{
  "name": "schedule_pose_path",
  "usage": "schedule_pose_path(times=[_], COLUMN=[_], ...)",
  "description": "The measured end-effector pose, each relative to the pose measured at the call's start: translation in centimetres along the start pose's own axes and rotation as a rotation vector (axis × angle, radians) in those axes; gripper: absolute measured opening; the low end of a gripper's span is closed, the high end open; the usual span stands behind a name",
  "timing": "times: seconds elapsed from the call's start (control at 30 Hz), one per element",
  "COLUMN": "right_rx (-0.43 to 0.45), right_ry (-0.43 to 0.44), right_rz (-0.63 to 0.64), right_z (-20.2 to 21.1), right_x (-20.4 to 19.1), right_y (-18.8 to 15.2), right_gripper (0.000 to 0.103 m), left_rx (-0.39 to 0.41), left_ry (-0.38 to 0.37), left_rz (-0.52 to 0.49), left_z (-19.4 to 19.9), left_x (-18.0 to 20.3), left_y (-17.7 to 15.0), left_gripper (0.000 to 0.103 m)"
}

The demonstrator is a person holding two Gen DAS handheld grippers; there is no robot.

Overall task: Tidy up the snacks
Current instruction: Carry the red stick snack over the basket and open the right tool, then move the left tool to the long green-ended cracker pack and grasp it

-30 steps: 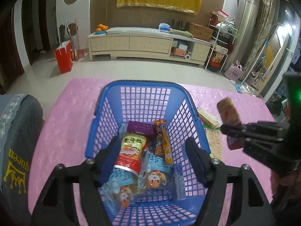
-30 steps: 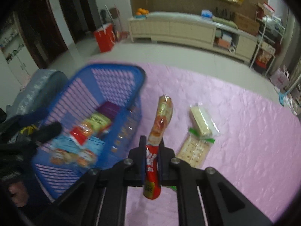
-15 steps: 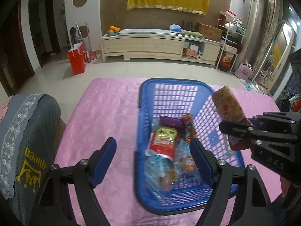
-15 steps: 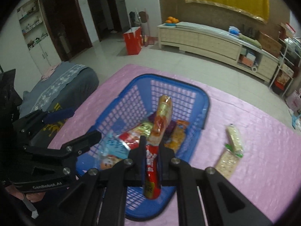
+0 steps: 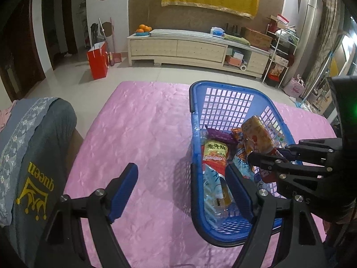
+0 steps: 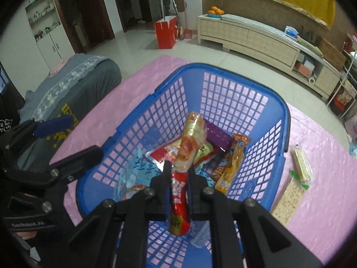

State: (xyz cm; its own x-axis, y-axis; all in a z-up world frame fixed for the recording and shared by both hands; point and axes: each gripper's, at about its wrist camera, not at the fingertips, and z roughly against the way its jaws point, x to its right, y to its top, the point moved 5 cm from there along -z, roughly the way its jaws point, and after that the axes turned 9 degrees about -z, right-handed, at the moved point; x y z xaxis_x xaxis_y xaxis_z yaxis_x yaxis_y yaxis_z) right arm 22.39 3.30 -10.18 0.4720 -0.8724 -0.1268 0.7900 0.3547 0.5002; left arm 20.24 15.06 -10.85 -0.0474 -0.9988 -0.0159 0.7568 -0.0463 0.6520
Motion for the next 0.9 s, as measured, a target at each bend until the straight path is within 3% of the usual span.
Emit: schedule_pose_path(times=[0.1, 0.27, 0.4, 0.9], right_rx=[0.008, 0.029, 0.06, 0.169], right_ry=[-0.035, -0.052, -0.049, -0.074], right_rz=[0.017, 0.033, 0.033, -0.005], right_z=[-0.1, 0.4, 1.3, 7.5], right_x=[-0.2, -0.4, -0.4, 2.3], right_y=[0.0, -0.2, -0.2, -0.1], right_gripper=[0.019, 0.04, 0.067, 0.076], left_rx=[0.001, 0.015, 0.026, 0.069], left_ry=[0.012, 0.014, 0.012, 0.004], left_rz=[-0.001, -0.006, -0.002, -0.046], left_z=[0.1, 0.8, 1.4, 4.1], left_x=[0.0, 0.3, 0.3, 3.0], left_y=[-0.3, -0.6, -0.6, 0.9], left_gripper=[0.078, 0.078, 0.078, 0.078])
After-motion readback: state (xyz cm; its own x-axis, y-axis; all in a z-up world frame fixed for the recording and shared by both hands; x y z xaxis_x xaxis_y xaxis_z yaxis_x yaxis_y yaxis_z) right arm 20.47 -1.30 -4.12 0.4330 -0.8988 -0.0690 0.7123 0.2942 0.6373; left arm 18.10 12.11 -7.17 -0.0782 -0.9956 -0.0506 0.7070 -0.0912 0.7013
